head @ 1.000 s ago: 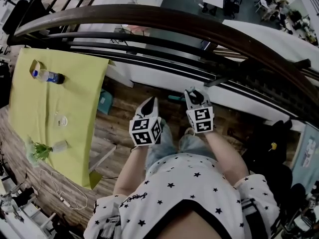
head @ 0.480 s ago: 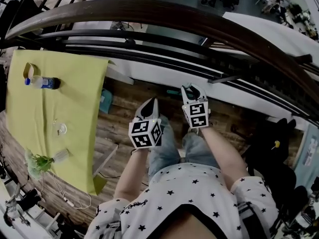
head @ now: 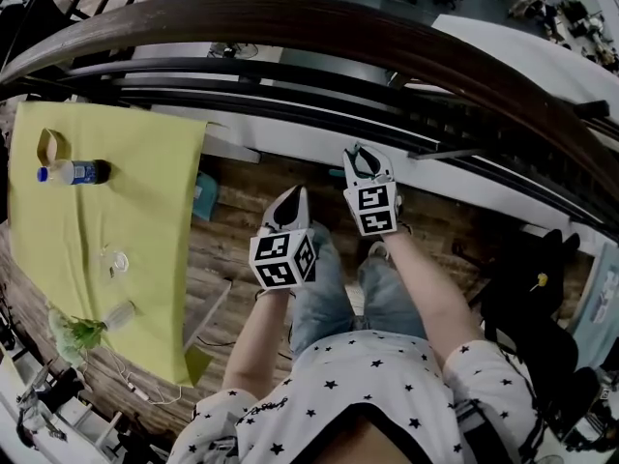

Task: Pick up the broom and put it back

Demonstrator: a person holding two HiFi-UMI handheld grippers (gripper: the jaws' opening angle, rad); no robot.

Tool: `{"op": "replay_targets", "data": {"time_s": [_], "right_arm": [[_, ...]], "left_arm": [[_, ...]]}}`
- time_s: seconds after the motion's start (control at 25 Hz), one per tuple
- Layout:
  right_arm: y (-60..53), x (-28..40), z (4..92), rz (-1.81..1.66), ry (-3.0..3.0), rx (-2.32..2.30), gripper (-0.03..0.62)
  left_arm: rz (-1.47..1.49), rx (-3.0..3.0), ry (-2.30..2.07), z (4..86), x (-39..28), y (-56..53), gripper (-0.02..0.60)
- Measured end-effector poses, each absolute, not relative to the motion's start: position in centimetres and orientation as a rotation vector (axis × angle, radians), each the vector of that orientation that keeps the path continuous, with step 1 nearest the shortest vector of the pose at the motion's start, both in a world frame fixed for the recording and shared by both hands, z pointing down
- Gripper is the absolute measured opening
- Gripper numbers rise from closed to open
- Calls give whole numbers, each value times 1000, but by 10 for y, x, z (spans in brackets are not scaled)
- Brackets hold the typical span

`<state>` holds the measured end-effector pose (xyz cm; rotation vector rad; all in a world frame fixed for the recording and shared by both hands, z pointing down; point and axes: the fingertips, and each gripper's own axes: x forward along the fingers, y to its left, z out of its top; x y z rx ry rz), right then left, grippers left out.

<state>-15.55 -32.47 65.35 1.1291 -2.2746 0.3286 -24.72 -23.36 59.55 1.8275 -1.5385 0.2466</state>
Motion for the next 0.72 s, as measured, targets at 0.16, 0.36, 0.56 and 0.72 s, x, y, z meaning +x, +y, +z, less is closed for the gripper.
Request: {"op": "replay_targets", "data": {"time_s": [0.16, 0.36, 0.56, 0.72], "right_arm": [[-341, -162, 659, 318, -2280, 1136, 84], [-360, -170, 669, 315, -2278, 1145, 84], [-376, -179, 678, 316, -2278, 1146, 84], [-393, -183, 684, 331, -2275, 1166, 86]], "left_arm": [[247, 1817, -1539, 601, -249, -236, 11], [247, 1806, -1543, 610, -255, -241, 11], [257, 1801, -1545, 618, -260, -244, 11], [258, 1789, -1549, 624, -264, -247, 11]]}}
